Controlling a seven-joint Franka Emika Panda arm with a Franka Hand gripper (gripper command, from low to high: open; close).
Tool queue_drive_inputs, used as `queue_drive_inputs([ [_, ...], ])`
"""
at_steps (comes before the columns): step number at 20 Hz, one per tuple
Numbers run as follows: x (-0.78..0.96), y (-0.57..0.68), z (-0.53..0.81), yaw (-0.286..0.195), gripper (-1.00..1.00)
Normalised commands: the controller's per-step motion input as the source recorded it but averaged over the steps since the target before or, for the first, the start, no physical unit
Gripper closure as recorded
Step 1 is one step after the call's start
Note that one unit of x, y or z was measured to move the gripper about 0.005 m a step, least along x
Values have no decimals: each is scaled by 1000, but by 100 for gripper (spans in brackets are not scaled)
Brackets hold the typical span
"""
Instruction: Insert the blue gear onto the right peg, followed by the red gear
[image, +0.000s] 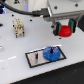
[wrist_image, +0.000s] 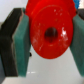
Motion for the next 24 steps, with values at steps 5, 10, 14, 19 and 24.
queue_drive_inputs([
  [5,500,-234,11,0,100],
  [10,320,-219,-53,0,100],
  [14,202,-201,-75,0,100],
  [19,104,-145,-114,0,100],
  [24,151,-144,-138,0,100],
])
